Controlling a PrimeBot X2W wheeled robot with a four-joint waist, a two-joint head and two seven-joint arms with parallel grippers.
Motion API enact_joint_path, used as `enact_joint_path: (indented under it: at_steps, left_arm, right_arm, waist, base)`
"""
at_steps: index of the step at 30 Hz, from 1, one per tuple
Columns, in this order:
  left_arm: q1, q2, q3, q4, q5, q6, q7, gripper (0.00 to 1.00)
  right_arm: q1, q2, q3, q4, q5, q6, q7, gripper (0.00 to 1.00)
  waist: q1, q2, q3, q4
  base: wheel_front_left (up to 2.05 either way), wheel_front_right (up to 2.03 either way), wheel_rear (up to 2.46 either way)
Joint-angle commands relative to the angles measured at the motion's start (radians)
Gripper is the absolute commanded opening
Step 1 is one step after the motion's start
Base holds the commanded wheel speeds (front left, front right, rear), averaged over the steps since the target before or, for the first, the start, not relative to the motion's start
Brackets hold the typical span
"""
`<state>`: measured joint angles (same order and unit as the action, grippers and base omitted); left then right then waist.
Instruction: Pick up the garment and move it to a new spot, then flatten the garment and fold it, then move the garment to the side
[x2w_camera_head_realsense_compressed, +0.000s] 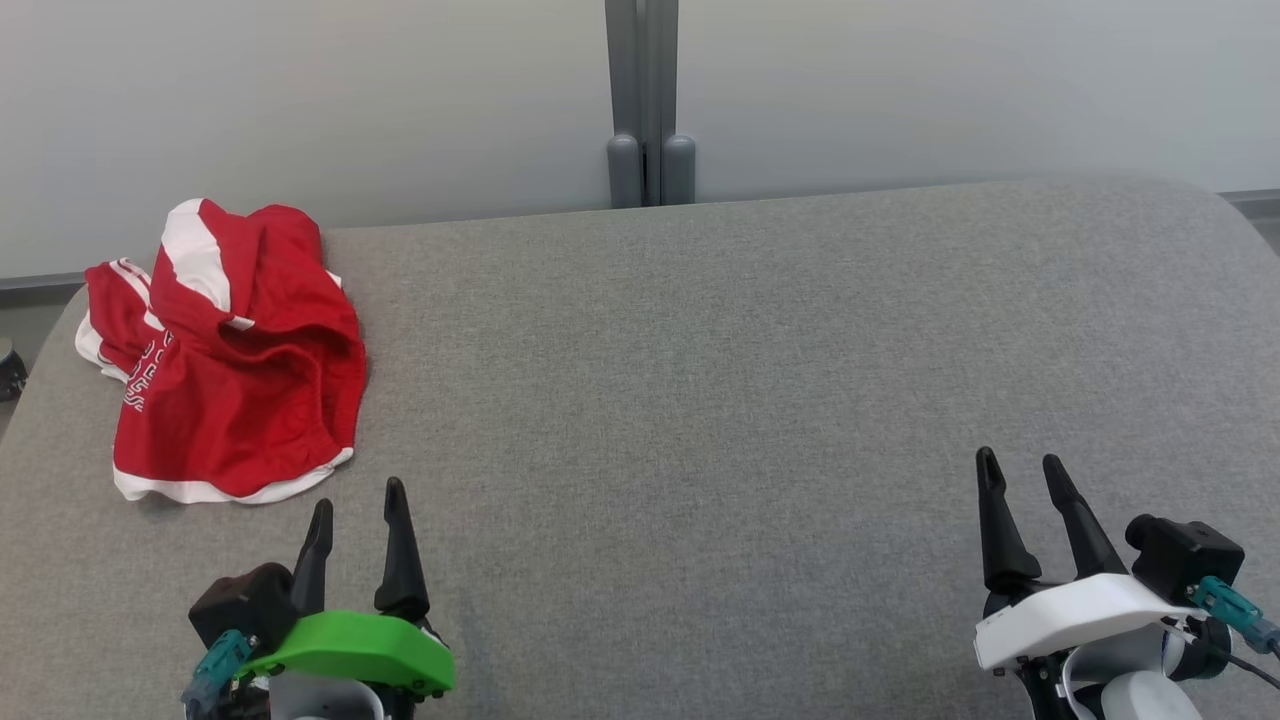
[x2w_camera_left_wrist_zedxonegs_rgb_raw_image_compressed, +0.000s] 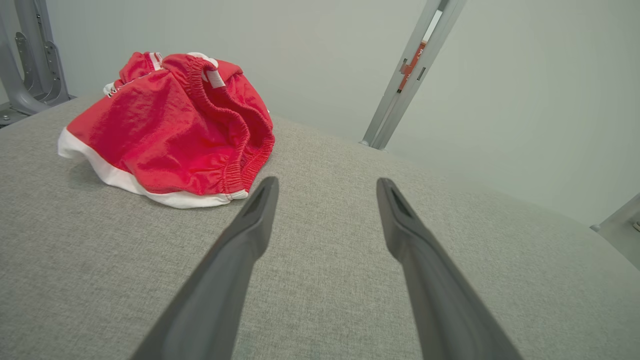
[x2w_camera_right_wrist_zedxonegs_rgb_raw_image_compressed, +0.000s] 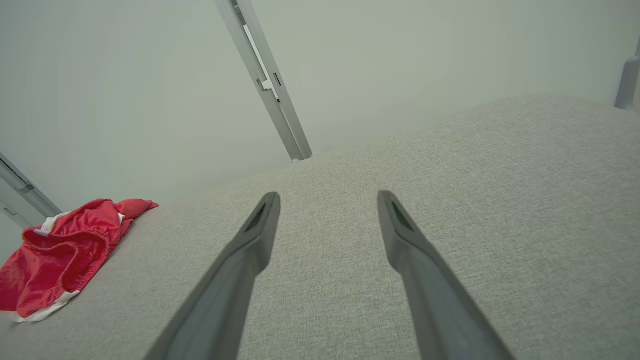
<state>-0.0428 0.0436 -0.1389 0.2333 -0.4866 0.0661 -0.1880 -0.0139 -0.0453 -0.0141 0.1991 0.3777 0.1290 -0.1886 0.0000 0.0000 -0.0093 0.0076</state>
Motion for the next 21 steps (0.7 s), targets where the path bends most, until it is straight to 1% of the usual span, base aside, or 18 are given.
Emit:
enact_joint_path:
  at_steps: [1, 21]
  left_arm:
    - [0.002, 0.008, -0.004, 0.001, 0.025, 0.008, -0.011, 1.0]
    - [-0.004, 0.009, -0.032, 0.071, 0.155, 0.016, -0.052, 1.0]
  right_arm:
    - [-0.014, -0.006, 0.003, -0.002, -0.025, 0.003, -0.011, 1.0]
    - [-0.013, -0.006, 0.024, 0.018, -0.196, 0.002, -0.053, 1.0]
  waist:
    - [0.0, 0.0, 0.0, 0.001]
    - [0.0, 0.0, 0.0, 0.003]
  base:
    - [0.0, 0.0, 0.0]
    - [0.0, 0.0, 0.0]
